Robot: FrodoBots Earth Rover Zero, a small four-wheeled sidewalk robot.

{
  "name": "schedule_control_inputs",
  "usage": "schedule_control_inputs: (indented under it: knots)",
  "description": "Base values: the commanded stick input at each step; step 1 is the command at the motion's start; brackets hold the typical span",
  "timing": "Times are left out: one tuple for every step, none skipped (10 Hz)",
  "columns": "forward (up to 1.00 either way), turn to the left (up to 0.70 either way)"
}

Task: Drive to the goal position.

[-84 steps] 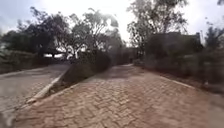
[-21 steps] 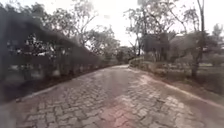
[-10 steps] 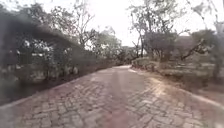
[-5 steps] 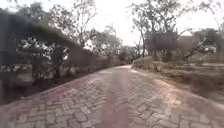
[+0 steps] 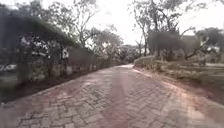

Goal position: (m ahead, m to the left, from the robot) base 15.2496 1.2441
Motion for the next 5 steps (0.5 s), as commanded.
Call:
schedule_control_inputs:
  knots:
    - [0.85,0.0]
    - [0.85,0.0]
    - [0.85,0.0]
    - [0.85,0.0]
    - [0.85,0.0]
